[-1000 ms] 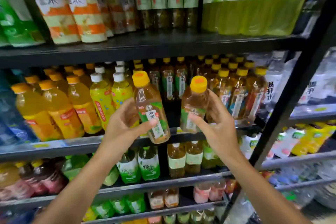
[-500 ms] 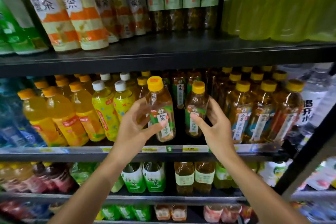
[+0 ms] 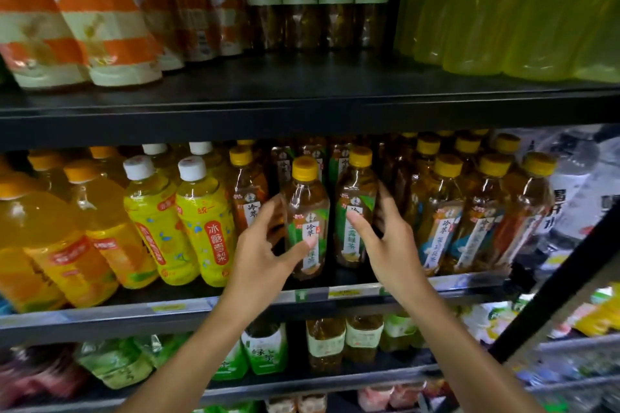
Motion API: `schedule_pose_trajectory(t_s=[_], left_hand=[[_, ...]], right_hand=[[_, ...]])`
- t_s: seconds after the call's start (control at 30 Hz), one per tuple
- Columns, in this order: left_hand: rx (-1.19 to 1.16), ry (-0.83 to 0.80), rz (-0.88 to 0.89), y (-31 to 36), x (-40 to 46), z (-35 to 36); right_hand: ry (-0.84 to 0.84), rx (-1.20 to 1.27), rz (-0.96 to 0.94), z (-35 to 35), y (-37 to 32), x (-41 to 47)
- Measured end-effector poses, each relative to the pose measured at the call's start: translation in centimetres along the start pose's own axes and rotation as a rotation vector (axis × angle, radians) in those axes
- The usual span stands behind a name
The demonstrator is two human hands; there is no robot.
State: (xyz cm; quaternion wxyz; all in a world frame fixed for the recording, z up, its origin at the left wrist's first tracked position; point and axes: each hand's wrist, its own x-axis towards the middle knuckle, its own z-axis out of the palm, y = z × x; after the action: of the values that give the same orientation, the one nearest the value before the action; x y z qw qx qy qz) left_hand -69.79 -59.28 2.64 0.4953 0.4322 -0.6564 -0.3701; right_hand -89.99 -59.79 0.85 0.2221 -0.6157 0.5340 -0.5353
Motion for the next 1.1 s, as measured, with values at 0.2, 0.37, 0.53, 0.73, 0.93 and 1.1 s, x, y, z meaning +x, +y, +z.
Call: schedule_pose_trajectory(t_s=[0.2,0.37,0.53,0.73,0.93,1.1], left_hand=[[0.205,0.0,0.063,-1.0,-0.1,0.6],[0.602,0.033,0.269,-0.6,-1.6,0.3],[0.664,0.063,0.353,-0.6,-1.5,0.4],[0.638,0.077,0.321,-0.8,0.0,0.6],[0.697,0.024,0.433,-0.7,-1.2,0.8],[0.715,-0.025,0.466,-1.5,-1.9,0.9]], right_hand=[[0.005,-0.005,-0.003,-0.1,-0.2,-0.2],[0.019,-0.153,-0.112,-0.1,-1.3,-1.7],[0.009,-0.319,-0.208,-0.3,-1.2,-1.5],[-0.04,-0.224,-0.169,-0.4,-0.8,-0.8],[-0.077,-0.22,-0.176,-0.4,-1.6,-2.0],[-0.16,-0.331,-0.221,-0.4,-2.1,-3.6]])
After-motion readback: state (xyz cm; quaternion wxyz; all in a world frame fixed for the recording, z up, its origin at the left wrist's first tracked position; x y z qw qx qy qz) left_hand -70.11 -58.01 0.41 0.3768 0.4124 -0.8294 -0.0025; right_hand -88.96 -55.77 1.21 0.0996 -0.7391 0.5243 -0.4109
